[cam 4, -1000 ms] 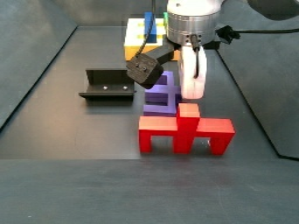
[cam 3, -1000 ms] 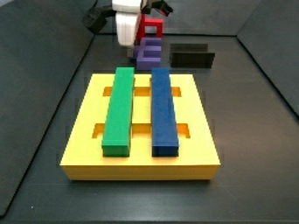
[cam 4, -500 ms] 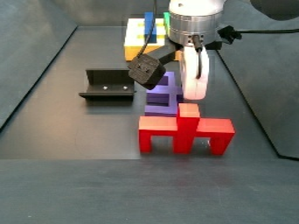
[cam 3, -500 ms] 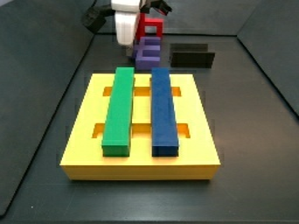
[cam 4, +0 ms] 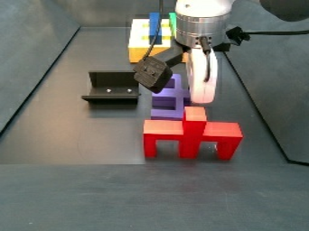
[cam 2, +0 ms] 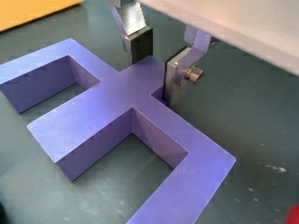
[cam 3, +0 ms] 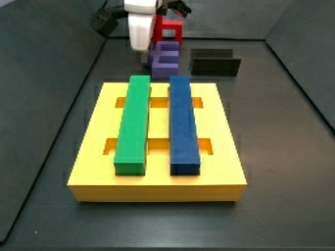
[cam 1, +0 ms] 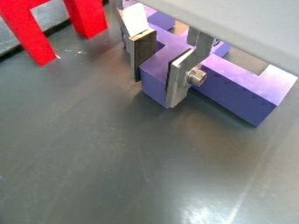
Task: Pick up the purple object. Move up. Place the purple object on the fixture. Regrasp the purple object. Move to above the board. Insert the purple object.
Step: Pick up the purple object, then move up, then place the purple object on the fixture.
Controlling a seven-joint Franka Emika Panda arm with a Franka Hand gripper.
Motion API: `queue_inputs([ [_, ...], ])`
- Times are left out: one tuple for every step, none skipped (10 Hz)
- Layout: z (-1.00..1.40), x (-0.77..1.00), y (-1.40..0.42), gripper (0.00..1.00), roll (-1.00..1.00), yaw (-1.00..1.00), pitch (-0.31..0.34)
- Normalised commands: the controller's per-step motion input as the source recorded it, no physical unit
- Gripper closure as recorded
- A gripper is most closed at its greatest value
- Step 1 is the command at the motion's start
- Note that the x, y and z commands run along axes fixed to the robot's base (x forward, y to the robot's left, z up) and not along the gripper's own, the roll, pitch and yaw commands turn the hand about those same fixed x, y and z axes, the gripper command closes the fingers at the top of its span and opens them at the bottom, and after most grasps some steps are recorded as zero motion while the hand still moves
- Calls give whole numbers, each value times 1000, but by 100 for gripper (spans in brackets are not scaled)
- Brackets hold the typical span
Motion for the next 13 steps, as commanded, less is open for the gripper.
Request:
queue_inputs([
  [0,0,0,100,0,0,0],
  [0,0,0,100,0,0,0],
  [0,0,0,100,0,0,0],
  [833,0,0,100,0,0,0],
  [814,-25,-63,100,-7,-17,15],
  [669,-79,-71,100,-6,-15,52],
  [279,-46,-27,100,28,-12,29],
  [0,0,0,100,-9,0,-9],
  [0,0,0,100,-11,0,0],
  [-31,80,266,100,-143,-89,60],
  [0,340,0,100,-114,86,257],
  [77,503,0,100,-154,417,406],
  [157,537,-100,100,-54,454,454],
])
